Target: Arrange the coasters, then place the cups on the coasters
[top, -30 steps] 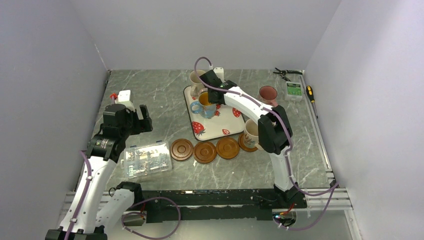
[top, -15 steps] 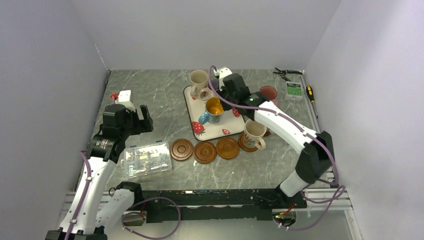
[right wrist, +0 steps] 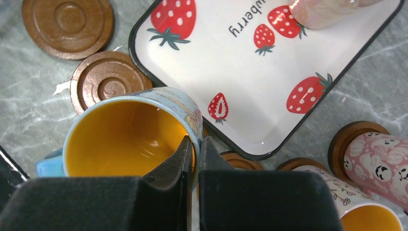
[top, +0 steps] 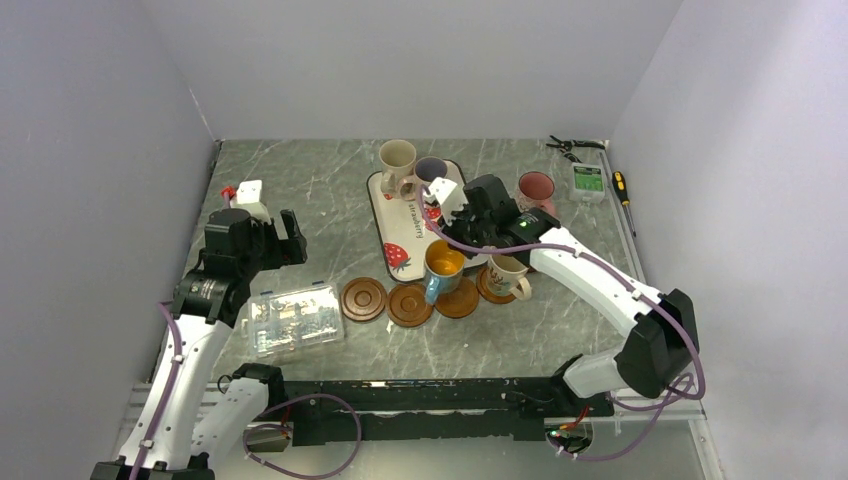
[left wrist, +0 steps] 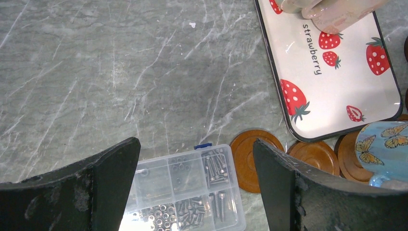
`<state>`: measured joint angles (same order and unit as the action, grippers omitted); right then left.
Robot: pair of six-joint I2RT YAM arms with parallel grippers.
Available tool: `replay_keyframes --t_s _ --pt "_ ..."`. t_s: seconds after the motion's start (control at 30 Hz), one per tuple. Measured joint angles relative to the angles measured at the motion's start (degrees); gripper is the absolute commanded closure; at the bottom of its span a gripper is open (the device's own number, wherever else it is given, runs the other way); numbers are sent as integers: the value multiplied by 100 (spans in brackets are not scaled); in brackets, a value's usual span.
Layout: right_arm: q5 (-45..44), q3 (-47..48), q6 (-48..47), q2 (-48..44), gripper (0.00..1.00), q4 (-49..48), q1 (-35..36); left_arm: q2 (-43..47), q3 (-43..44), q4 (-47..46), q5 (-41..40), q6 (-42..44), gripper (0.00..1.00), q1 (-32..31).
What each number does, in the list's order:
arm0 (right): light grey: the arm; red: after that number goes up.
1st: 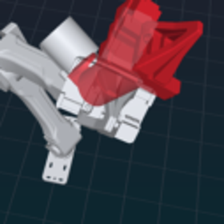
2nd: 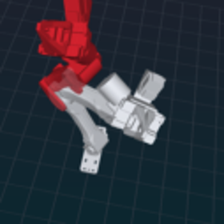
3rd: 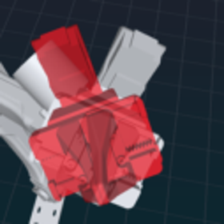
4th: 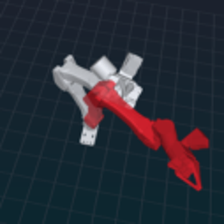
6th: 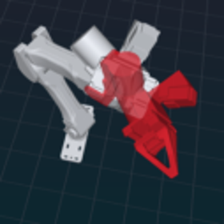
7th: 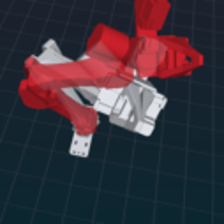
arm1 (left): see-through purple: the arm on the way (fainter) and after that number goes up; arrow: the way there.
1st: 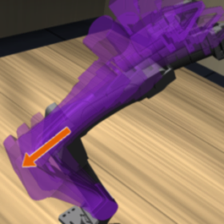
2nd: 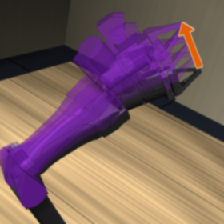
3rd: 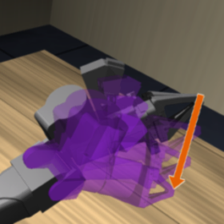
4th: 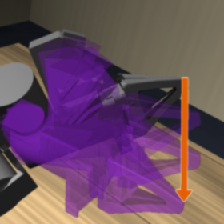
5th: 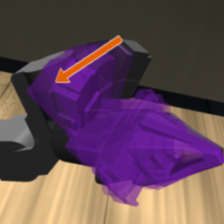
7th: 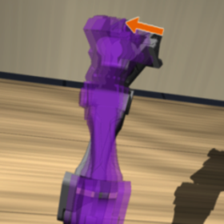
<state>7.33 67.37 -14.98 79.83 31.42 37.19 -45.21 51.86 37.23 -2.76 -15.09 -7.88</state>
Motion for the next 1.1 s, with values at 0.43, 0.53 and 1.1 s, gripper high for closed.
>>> replay_keyframes --t_s 0.43,0.53,1.1 --pt "824 -39 -933 168 100 581 -101 0 0 7 -9 -4 6 0" --pt "824 -48 -1029 170 100 632 -111 0 0 7 -11 -7 6 0" --pt "798 -59 -1180 398 100 671 -361 22 0 13 -70 -13 6 0"
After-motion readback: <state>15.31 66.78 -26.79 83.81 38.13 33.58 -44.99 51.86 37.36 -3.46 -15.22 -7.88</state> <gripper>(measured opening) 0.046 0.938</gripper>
